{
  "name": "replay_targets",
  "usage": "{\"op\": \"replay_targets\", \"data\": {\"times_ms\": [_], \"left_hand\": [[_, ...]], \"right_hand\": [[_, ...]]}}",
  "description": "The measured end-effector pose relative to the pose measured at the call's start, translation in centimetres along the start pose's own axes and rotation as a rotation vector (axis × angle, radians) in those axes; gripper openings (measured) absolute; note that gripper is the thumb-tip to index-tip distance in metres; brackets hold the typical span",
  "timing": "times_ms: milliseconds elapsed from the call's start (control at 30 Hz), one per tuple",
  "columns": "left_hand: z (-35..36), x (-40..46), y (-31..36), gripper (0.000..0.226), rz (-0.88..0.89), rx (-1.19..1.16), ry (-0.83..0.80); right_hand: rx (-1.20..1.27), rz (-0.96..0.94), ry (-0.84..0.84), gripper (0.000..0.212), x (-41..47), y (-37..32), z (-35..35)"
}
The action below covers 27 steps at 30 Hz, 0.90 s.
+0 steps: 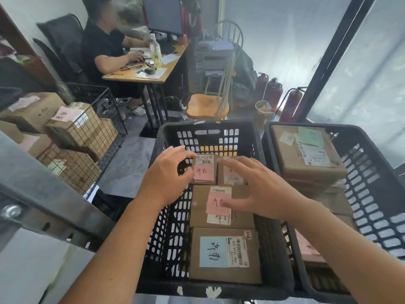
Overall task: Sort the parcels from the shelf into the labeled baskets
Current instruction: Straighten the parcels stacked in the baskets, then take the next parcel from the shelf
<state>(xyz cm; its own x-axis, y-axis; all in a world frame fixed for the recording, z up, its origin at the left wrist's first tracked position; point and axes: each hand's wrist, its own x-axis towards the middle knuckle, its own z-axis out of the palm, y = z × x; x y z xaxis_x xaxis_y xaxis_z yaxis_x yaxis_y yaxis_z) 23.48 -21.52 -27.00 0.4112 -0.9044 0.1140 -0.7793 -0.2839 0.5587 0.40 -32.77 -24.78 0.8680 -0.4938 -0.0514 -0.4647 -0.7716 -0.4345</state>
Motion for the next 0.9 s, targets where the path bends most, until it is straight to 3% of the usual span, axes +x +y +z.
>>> {"op": "replay_targets", "data": {"times_ms": [267, 400, 667, 900], "left_hand": [[-2.5, -1.6, 4.6, 0.059, 0.016, 0.092, -0.004], [-3.7, -4.0, 7.3, 0.056, -0.044, 0.133, 0.053], [-4.6, -12.1, 13.7, 0.051, -0.234, 0.238, 0.230], [-6.5, -23.3, 17.6, 0.052, -0.472, 0.322, 0.439]], "right_hand": [[-0.137, -0.078, 0.096, 0.095, -0.7, -0.6, -4.9], [-0.111, -0.157, 0.075, 0.094, -1.4, -0.7, -6.1], [-0.047, -0.450, 0.008, 0.089, -3.4, -1.4, -8.2], [0.081, -0.743, -0.122, 0.084, -5.6, -8.0, -6.8]]}}
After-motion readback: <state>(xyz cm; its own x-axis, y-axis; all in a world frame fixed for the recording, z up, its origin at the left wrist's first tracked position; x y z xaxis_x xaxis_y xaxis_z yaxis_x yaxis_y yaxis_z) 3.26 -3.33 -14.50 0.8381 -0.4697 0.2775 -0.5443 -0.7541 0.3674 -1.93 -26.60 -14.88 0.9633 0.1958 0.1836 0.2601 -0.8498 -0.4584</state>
